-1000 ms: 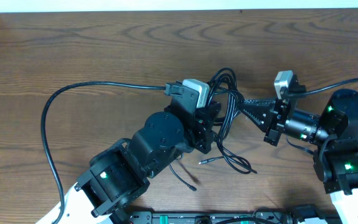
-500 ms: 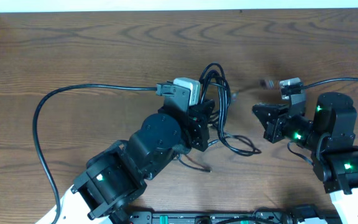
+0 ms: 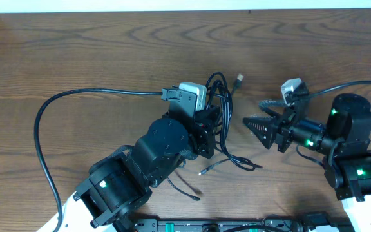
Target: Untangle cables
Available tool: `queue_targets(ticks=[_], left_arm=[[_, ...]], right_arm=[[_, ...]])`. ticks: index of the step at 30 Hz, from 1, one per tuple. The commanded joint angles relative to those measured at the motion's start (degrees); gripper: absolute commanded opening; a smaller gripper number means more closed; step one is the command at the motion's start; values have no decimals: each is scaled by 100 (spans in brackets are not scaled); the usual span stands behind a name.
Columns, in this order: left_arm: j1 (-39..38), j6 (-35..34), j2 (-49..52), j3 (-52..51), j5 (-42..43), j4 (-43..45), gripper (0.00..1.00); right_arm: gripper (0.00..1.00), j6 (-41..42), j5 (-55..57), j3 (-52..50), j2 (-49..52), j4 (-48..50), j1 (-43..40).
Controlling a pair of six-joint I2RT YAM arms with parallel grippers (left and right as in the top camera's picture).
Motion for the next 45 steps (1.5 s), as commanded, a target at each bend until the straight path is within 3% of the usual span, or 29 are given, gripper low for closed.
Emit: queue_targets(ticks=[1, 6, 9, 15, 18, 19, 28, 36, 41, 42, 45], left_arm=[[-7, 186, -101, 85, 229, 59, 7], [-9, 402, -98, 85, 774, 186, 8], [-9, 592, -101, 85, 1200, 387, 7], [-9, 590, -98, 85, 1373, 474, 7], [-9, 592, -98, 85, 1368, 474, 7], [-7, 592, -98, 85, 1357, 474, 8], [-7, 588, -101, 85, 953, 476, 8], [-7, 586, -107, 85, 909, 476, 7], [-7, 586, -107, 85, 896, 479, 7], [-7, 588, -107, 85, 857, 476, 7], [-7, 588, -105, 85, 826, 476, 7]], right_arm=[[69, -323, -1008, 33, 2, 251, 9], [70, -184, -1078, 33, 17, 586, 9], [63, -173, -1080, 33, 85, 605, 9], [30, -98, -1080, 33, 179, 603, 9], [1, -85, -1078, 33, 179, 623, 9], [1, -85, -1078, 33, 179, 625, 7], [1, -4, -1021, 33, 179, 492, 7], [1, 1093, 1228, 33, 179, -452, 7], [1, 1421, 1803, 33, 179, -909, 7], [11, 1425, 1799, 33, 179, -964, 7], [65, 1436, 1735, 33, 177, -1027, 7]])
